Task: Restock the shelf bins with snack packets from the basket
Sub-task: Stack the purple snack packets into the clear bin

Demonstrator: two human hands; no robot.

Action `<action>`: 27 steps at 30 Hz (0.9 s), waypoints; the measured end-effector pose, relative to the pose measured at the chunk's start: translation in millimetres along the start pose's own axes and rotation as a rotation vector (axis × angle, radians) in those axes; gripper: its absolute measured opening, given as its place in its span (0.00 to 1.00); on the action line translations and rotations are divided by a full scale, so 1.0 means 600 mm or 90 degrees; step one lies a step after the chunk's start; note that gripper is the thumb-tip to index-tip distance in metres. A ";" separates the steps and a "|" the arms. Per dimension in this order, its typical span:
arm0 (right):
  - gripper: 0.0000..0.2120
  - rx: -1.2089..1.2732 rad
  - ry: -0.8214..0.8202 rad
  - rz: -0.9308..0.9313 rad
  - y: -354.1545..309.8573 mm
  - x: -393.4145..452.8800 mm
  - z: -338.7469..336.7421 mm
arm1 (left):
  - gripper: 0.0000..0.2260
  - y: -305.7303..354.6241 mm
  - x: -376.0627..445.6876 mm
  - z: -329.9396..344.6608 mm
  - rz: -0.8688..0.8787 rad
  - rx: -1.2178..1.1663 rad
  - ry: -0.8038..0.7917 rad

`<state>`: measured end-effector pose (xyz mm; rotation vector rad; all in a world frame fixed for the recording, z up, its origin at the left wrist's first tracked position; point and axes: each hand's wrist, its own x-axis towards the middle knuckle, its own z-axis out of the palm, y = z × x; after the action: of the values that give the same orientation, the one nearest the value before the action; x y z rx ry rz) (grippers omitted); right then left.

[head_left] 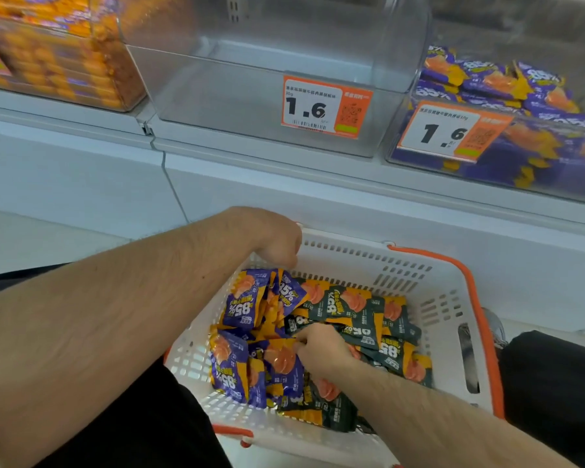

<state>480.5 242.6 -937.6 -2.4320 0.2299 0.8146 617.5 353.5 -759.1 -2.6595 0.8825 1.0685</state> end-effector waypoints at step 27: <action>0.11 0.239 0.271 -0.056 0.059 -0.079 -0.344 | 0.34 0.045 0.010 -0.057 0.047 -0.173 0.107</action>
<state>534.6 97.2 -789.1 -2.2084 0.3937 0.1821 625.7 317.1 -735.6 -3.0006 0.9307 1.0613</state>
